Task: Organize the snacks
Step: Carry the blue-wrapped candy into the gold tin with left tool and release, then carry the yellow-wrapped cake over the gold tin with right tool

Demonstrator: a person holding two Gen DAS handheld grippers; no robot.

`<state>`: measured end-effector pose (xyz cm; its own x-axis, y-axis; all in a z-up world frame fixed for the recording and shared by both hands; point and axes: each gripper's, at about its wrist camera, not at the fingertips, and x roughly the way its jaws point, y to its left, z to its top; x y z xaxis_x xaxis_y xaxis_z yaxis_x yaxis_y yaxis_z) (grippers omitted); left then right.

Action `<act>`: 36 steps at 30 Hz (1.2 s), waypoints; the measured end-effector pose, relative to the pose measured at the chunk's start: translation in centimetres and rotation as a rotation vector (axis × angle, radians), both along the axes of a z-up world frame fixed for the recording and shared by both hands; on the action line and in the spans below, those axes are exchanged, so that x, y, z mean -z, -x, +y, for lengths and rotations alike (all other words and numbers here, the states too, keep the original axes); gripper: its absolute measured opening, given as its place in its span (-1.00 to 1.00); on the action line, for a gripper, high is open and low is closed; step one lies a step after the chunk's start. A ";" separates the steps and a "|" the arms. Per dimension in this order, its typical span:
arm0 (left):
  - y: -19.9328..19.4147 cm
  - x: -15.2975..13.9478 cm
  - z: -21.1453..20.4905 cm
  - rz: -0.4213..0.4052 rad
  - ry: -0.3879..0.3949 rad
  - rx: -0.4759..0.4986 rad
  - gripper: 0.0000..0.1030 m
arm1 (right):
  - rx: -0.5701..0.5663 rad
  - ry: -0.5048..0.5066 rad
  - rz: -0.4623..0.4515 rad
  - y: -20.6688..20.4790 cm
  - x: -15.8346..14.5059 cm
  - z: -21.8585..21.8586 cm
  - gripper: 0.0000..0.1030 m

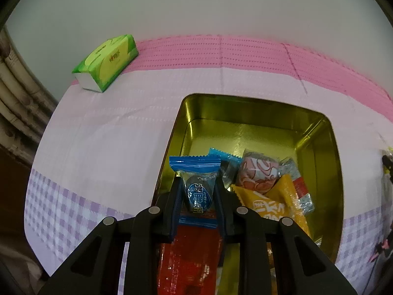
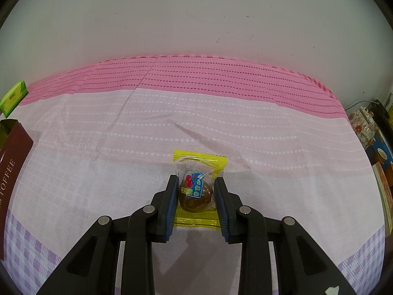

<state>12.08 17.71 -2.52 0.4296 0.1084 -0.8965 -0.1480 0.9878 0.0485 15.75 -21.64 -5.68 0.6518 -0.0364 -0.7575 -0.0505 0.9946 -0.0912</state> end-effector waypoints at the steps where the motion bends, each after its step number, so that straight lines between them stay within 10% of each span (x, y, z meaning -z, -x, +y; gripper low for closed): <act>1: 0.0 0.1 0.0 0.000 -0.002 0.000 -0.50 | 0.000 0.000 0.000 0.0 0.0 0.0 -0.46; 27: 2.7 -4.1 0.7 -0.098 -0.062 0.010 -0.29 | 0.009 -0.050 0.007 0.0 0.0 -0.7 -0.43; 36: 6.2 -5.3 3.4 -0.128 0.031 -0.106 -0.09 | 0.009 -0.040 0.009 0.0 0.0 -0.6 -0.47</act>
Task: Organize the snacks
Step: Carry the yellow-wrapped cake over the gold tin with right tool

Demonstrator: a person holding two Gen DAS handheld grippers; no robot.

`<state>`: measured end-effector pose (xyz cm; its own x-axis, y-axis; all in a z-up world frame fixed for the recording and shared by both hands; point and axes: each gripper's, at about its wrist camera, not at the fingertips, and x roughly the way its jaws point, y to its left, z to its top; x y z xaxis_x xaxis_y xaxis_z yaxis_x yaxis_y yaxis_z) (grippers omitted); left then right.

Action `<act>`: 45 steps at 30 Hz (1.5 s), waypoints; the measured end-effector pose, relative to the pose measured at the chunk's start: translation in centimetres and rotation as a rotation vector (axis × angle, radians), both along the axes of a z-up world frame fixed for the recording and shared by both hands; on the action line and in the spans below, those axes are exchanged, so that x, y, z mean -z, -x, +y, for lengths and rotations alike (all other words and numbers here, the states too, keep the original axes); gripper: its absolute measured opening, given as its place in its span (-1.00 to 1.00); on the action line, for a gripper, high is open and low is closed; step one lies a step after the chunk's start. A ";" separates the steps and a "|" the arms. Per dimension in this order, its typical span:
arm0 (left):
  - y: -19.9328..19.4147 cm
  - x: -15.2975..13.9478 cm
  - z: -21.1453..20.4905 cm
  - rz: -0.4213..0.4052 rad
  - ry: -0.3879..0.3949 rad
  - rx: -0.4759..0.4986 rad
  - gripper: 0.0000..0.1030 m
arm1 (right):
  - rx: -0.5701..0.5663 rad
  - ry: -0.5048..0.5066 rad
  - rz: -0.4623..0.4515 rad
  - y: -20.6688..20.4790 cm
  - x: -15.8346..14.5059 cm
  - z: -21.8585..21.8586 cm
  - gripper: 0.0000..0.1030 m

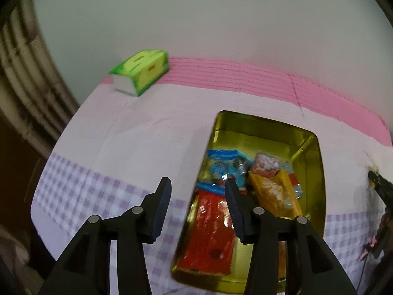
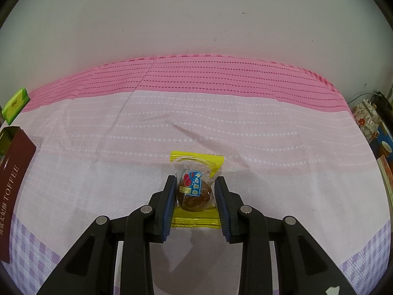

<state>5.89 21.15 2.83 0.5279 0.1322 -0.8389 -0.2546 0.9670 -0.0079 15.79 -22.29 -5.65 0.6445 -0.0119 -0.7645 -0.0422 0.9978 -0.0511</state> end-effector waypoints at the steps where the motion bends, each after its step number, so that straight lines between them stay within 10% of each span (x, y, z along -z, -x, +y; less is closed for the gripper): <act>1: 0.5 -0.1 0.3 -0.007 -0.007 -0.019 -0.09 | 0.001 0.001 0.003 -0.1 0.0 0.1 -0.50; 21: 4.7 -0.4 1.2 -0.092 -0.137 -0.072 0.16 | 0.068 -0.007 0.055 1.0 -1.7 2.0 -0.54; 45: 5.4 -0.7 4.4 -0.116 -0.114 -0.152 0.32 | -0.218 -0.110 0.032 4.6 -7.7 15.9 -0.53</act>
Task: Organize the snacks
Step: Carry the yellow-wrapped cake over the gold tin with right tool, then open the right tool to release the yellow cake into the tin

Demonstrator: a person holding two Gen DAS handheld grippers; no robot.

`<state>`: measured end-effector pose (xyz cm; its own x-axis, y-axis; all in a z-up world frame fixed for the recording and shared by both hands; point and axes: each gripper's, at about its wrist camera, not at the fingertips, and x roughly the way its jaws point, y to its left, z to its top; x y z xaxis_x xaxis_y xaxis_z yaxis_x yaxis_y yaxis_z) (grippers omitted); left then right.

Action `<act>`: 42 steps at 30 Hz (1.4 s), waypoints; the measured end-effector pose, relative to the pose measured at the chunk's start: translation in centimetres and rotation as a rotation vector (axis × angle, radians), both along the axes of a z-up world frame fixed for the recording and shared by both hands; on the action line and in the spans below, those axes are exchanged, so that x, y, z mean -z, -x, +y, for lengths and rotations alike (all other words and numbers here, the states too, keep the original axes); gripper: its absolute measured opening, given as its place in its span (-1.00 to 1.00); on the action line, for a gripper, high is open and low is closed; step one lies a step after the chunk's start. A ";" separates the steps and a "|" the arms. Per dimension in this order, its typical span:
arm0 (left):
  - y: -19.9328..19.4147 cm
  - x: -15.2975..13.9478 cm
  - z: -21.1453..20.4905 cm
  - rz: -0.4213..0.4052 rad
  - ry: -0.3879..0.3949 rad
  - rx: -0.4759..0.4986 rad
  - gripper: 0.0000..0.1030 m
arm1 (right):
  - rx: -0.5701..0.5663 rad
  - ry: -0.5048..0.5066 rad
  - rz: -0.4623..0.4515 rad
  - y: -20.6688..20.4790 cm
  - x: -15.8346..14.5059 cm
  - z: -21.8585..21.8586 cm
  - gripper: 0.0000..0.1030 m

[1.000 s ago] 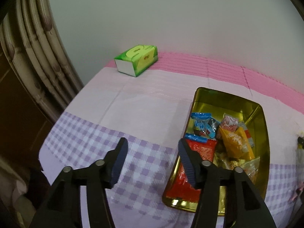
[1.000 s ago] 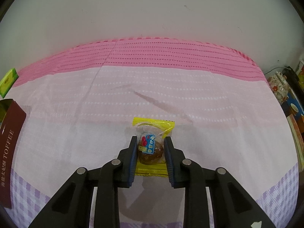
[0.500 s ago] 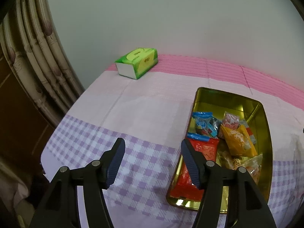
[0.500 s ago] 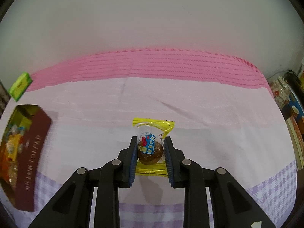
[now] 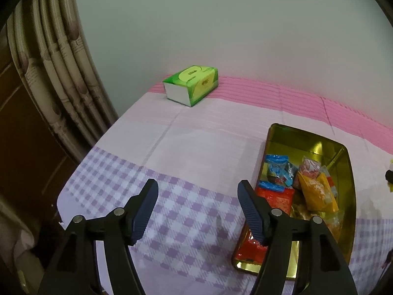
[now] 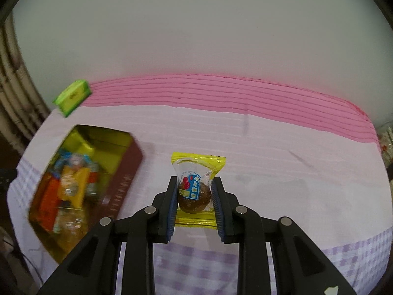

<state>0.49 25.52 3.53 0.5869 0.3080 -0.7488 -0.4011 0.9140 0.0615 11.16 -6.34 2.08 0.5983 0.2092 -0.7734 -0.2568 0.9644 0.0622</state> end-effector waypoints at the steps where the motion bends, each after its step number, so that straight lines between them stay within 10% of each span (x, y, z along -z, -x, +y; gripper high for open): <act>1: 0.0 0.0 0.2 -0.001 0.005 -0.007 0.33 | -0.013 -0.007 0.000 0.2 -0.1 0.7 -0.53; 23: 0.4 0.3 2.7 0.027 0.038 -0.108 0.33 | -0.309 -0.049 0.058 3.7 0.5 14.5 -0.53; 42: 0.5 0.4 3.2 0.054 0.029 -0.130 0.36 | -0.370 0.024 0.098 4.4 3.3 17.9 -0.53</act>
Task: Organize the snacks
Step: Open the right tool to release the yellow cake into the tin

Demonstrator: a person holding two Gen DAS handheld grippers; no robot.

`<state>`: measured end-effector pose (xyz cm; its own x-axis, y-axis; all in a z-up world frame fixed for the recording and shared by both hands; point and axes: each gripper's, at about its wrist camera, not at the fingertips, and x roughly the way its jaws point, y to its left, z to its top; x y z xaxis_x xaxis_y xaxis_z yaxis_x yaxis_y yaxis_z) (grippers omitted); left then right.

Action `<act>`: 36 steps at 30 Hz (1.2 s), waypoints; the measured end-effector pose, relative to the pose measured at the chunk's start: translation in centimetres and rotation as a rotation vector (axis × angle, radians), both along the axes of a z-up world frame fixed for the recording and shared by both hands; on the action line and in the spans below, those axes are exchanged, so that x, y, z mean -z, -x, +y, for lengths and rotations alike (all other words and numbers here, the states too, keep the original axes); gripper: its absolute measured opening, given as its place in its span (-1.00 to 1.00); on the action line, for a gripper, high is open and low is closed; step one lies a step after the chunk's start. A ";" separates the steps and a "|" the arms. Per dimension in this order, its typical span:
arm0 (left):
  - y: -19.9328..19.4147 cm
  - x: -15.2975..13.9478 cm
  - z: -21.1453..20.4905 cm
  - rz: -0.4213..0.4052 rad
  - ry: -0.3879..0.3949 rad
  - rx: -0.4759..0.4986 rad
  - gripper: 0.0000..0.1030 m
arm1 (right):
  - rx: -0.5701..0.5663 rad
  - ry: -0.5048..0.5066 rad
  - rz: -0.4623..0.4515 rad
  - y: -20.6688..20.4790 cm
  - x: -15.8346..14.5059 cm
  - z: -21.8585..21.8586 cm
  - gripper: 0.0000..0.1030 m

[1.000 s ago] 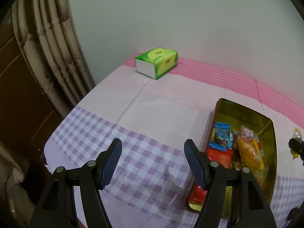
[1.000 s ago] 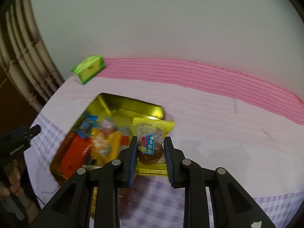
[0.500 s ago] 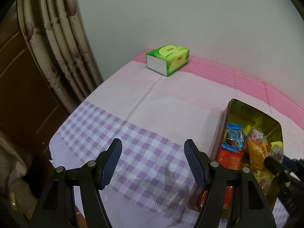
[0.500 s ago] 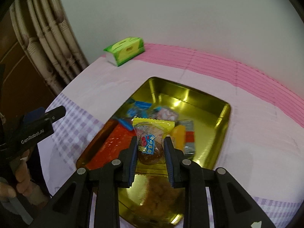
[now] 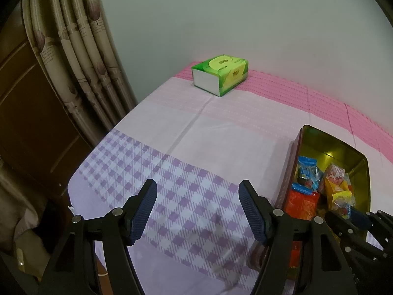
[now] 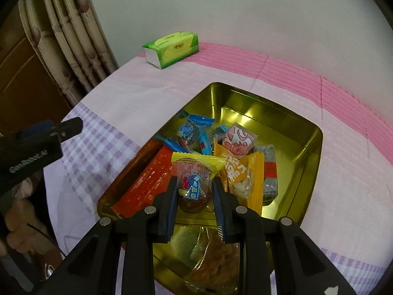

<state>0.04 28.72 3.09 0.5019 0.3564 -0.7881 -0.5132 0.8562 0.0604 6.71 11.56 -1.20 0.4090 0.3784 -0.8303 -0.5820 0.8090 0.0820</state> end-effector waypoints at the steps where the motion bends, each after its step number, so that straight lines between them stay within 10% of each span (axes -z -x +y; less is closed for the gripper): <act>1: 0.0 0.0 0.0 0.001 0.000 -0.001 0.38 | 0.001 0.009 -0.005 -0.1 0.1 0.1 -0.53; 22: -0.1 0.0 -0.6 0.016 0.016 0.026 0.46 | 0.063 0.066 0.006 -1.1 1.3 0.1 -0.43; 36: -0.1 -0.3 -2.1 0.038 0.010 0.089 0.48 | 0.147 -0.020 -0.008 1.3 -2.8 -2.5 0.74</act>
<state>0.09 26.65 3.36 0.5008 0.3035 -0.8106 -0.4325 0.8989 0.0693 5.39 9.07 1.55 0.4680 0.3300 -0.8198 -0.4580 0.8839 0.0944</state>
